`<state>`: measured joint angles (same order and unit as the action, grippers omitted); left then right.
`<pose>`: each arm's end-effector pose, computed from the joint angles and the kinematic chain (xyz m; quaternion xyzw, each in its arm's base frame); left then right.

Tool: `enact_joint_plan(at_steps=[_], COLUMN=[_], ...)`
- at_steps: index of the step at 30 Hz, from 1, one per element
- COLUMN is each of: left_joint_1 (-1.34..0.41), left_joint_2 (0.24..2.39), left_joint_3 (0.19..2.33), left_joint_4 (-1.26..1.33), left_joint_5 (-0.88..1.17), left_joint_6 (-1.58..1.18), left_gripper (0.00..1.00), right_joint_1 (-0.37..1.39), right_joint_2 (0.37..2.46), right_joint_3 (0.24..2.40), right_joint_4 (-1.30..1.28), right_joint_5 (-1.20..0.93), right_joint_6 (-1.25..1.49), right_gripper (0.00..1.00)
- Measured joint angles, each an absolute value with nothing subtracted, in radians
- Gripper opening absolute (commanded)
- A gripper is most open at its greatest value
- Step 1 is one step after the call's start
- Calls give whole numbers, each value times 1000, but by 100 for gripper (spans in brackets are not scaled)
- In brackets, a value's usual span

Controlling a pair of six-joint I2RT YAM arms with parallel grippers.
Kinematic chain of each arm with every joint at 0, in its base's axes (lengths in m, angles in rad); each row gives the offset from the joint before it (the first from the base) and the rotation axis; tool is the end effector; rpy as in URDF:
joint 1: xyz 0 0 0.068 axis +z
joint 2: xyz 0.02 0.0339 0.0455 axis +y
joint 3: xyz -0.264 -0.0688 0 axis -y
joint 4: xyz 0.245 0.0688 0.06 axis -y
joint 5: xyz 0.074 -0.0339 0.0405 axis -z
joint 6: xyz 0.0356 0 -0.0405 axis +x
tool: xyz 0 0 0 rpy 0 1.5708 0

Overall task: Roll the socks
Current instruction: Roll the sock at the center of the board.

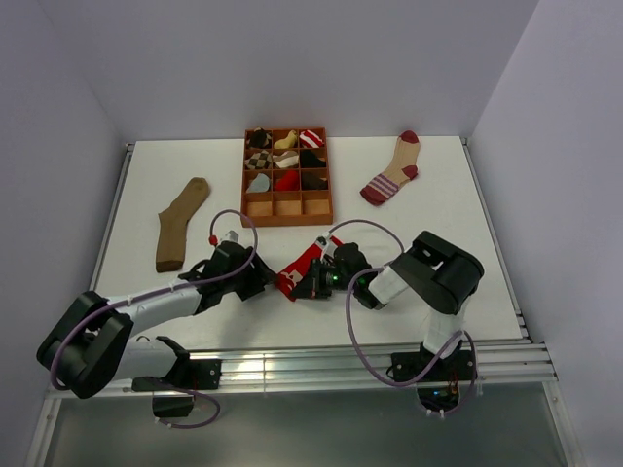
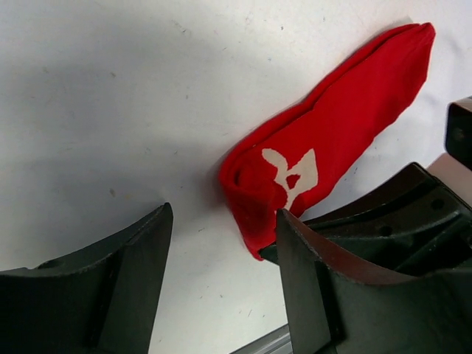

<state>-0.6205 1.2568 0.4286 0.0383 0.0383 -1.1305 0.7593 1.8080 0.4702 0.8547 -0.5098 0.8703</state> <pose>0.1826 -0.1322 0.1468 -0.2262 0.8965 -0.3035 0.2302 0.1984 0.2123 0.0968 -0.0843 0.8340 0.5123 0.1865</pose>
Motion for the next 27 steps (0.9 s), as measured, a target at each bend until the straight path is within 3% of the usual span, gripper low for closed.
enact_joint_plan(at_steps=[14, 17, 18, 20, 21, 23, 27], left_joint_1=[-620, -620, -620, -620, -620, -620, -623], left_joint_2=[1367, 1391, 1401, 1417, 1425, 1443, 1472], left_joint_3=[429, 430, 433, 445, 459, 491, 567], left_joint_4=[176, 198, 203, 202, 191, 158, 55], left_joint_5=[68, 74, 77, 81, 83, 85, 83], left_joint_6=[-1130, -1129, -1129, -1125, -1120, -1115, -1093], left_gripper=[39, 26, 15, 6, 1, 1, 1], right_joint_1=[721, 720, 719, 719, 719, 719, 721], right_joint_2=[1898, 1903, 1903, 1902, 1898, 1882, 1819], right_joint_3=[444, 443, 443, 443, 443, 447, 460], right_joint_4=[1018, 1029, 1029, 1025, 1018, 992, 884], right_joint_5=[-584, -586, -586, -586, -585, -579, -550], right_joint_6=[993, 1001, 1001, 997, 992, 974, 916], right_gripper=[0, 0, 0, 2, 6, 11, 32])
